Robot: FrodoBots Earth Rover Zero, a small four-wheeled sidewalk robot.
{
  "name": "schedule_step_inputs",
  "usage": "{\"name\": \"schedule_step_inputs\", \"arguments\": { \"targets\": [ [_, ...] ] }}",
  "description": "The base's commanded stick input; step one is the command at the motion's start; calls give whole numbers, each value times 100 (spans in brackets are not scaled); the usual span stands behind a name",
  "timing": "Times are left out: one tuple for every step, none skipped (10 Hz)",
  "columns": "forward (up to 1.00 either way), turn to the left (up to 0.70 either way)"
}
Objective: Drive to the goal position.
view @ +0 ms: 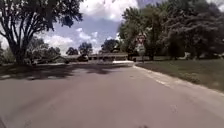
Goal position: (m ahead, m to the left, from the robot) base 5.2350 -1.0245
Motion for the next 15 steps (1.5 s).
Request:
{"name": "schedule_step_inputs", "arguments": {
  "targets": [
    [70,0],
    [70,0],
    [70,0],
    [70,0],
    [70,0],
    [70,0],
    [70,0],
    [70,0],
    [70,0],
    [70,0],
    [70,0],
    [70,0],
    [70,0],
    [70,-14],
    [70,-31]
  ]
}}
